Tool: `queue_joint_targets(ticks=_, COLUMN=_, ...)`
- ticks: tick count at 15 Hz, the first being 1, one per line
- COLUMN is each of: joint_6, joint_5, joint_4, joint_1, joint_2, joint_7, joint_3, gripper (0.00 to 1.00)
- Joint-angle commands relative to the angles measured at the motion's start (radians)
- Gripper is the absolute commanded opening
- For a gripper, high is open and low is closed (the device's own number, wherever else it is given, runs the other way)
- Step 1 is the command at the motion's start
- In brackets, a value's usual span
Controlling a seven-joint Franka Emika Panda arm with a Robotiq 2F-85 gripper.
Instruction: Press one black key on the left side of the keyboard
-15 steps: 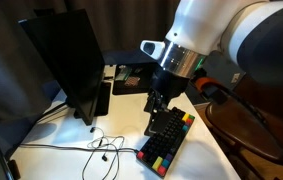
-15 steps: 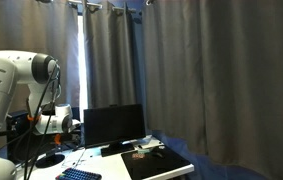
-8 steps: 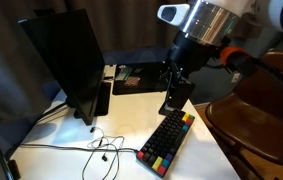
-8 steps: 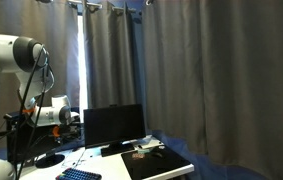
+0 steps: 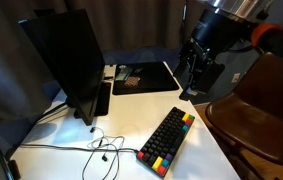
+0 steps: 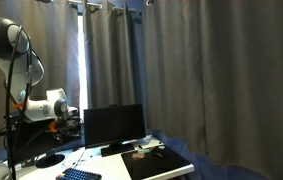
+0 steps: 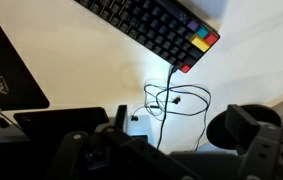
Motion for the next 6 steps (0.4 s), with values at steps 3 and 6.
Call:
queue_joint_targets(ticks=3, joint_6=0.0, joint_5=0.016, joint_4=-0.047, joint_1=-0.059, joint_2=-0.054, joint_7=0.004, joint_3=0.051, gripper=1.0)
queue_joint_targets(ticks=6, joint_6=0.0, joint_5=0.015, joint_4=-0.044, joint_1=-0.065, joint_2=-0.05, joint_7=0.004, joint_3=0.059, gripper=1.0)
